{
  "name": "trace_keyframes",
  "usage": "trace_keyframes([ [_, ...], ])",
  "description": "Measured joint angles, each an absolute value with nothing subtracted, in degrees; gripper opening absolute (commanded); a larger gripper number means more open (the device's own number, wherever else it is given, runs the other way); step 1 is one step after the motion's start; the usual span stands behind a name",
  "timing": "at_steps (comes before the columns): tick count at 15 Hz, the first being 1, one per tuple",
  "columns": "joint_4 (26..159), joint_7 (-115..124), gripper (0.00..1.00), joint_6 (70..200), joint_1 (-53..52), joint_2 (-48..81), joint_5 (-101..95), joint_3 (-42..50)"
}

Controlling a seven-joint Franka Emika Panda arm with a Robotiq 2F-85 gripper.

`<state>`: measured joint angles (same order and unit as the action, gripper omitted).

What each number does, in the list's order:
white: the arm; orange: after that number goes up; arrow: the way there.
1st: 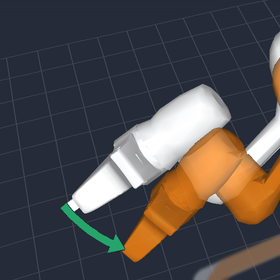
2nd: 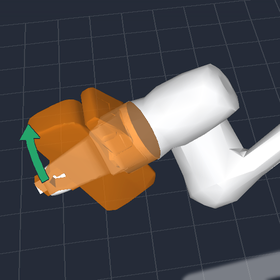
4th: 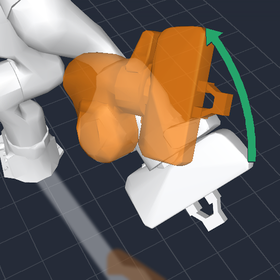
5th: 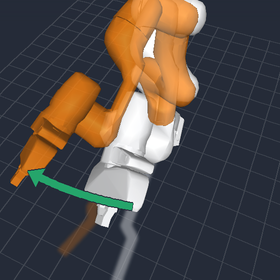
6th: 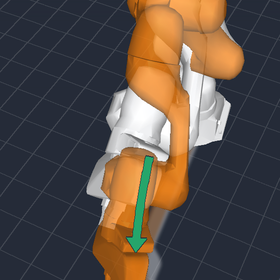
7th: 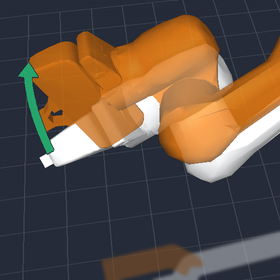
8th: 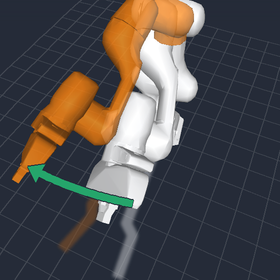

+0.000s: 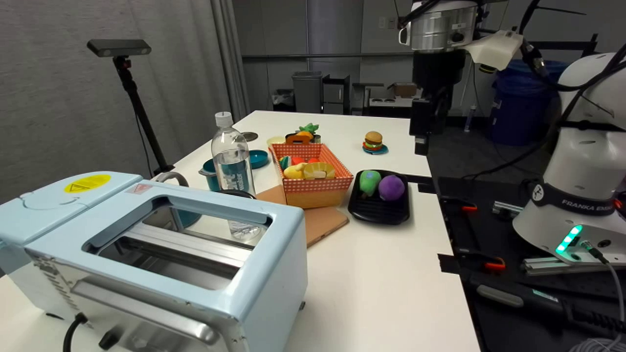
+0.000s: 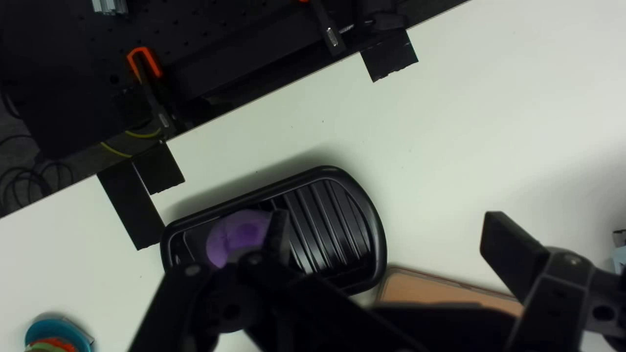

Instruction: Put the banana plushy on the tray

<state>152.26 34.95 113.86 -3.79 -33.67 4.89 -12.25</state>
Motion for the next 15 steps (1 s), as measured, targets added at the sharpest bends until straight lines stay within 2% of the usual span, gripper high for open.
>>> trace_keyframes([
  [8, 152.1, 35.0, 1.00, 113.9, -2.8, -33.2, 4.9, -11.9],
  [15, 152.0, 34.9, 1.00, 114.0, 0.9, -33.2, 4.9, -7.7],
])
